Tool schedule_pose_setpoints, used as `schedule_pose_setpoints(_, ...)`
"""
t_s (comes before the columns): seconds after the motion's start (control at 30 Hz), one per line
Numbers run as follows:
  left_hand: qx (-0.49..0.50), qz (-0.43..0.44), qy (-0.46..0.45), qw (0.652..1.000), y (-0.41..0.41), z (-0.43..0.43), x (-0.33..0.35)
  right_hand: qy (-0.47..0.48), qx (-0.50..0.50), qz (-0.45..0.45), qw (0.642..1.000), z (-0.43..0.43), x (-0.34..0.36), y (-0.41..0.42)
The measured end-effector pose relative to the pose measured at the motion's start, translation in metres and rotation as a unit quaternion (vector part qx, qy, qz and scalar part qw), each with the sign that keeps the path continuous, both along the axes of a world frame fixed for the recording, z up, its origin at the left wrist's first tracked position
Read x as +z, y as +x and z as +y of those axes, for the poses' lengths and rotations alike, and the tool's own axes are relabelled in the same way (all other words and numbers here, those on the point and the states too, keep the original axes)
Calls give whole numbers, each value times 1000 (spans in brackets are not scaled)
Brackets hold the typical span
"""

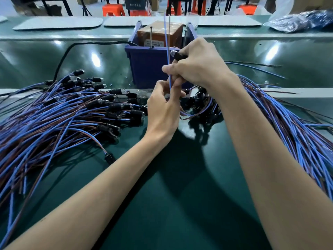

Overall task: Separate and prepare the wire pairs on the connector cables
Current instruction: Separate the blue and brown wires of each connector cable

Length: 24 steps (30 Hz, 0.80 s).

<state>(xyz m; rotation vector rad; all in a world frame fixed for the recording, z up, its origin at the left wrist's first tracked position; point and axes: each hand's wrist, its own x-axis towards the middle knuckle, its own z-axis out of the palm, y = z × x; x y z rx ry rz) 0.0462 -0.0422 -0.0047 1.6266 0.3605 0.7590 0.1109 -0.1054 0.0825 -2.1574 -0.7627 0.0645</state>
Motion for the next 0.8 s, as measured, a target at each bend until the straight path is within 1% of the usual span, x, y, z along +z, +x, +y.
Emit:
schedule_pose_setpoints(0.17, -3, -10, -15, 1000, 1, 2, 0, -12, -57, 12, 998, 5, -2, 4)
schedule_pose_setpoints(0.3, -9, -15, -28, 999, 3, 2, -1, -36, -99, -31, 994, 7, -5, 4)
schedule_pose_setpoints(0.5, 24, 2, -18, 1000, 5, 5, -3, -31, -95, -27, 995, 5, -6, 4)
schedule_pose_setpoints(0.6, 45, 0, -39, 998, 6, 5, -4, -33, -82, -2, 996, 4, -5, 5)
schedule_pose_setpoints(0.7, 46, -4, -49, 998, 6, 6, -3, -26, -67, 10, 997, 4, -4, 5)
schedule_pose_setpoints(0.8, 39, -5, -48, 998, 4, 6, -3, -22, -60, 4, 998, 2, -4, 5)
